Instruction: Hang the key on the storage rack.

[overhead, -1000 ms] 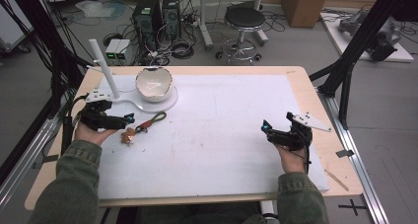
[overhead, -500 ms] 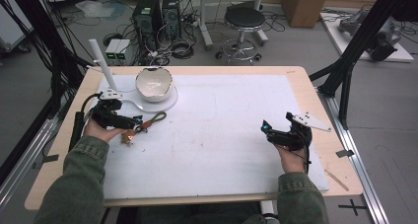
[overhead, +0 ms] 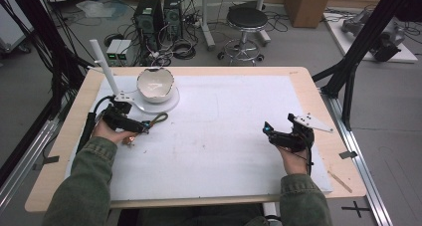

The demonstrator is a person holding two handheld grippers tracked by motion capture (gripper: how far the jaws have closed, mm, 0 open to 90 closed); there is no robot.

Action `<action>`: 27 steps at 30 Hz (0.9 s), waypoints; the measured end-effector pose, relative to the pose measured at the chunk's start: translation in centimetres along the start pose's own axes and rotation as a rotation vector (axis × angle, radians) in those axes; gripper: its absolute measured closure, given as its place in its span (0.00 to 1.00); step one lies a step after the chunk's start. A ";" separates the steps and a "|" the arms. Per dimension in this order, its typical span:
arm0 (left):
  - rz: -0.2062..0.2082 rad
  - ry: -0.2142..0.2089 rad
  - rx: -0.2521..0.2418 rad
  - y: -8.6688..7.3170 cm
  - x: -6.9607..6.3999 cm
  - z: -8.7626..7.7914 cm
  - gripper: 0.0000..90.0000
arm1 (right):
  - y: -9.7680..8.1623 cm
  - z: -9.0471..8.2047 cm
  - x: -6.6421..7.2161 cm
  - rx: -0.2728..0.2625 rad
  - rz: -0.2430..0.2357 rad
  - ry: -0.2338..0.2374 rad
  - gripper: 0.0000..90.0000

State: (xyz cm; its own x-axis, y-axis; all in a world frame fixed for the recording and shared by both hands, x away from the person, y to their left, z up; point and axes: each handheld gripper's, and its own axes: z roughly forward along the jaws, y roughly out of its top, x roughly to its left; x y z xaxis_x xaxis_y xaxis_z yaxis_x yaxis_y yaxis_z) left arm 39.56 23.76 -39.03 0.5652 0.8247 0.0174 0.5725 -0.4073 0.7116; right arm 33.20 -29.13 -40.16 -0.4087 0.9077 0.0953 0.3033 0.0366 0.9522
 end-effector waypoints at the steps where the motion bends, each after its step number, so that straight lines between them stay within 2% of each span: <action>1: 0.007 -0.002 0.014 0.0 -0.1 0.3 0.06 | 0.0 0.0 0.0 -0.001 -0.006 -0.002 0.01; 13: 0.027 0.000 0.072 -0.3 -0.3 2.1 0.06 | 0.0 0.0 0.1 0.003 -0.001 0.004 0.01; 18: 0.011 -0.010 0.090 -0.5 -0.2 2.8 0.06 | 0.0 0.0 0.0 0.003 -0.002 0.005 0.01; 20: 0.018 -0.022 0.091 -0.6 -0.2 2.9 0.13 | 0.0 0.0 -0.1 0.001 -0.001 0.002 0.01; 24: 0.044 -0.027 0.110 -0.7 -0.3 3.2 0.17 | 0.0 0.0 -0.1 0.003 0.000 0.000 0.01; 27: 0.045 -0.031 0.119 -0.9 -0.4 3.5 0.18 | 0.0 0.0 -0.1 0.004 0.001 0.001 0.01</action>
State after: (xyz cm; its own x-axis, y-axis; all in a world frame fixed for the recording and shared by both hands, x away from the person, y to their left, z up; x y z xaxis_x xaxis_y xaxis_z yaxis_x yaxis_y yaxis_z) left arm 40.94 22.39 -42.12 0.6089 0.7929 0.0247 0.6115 -0.4889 0.6222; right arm 33.25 -29.19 -40.20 -0.4091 0.9073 0.0968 0.3077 0.0373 0.9508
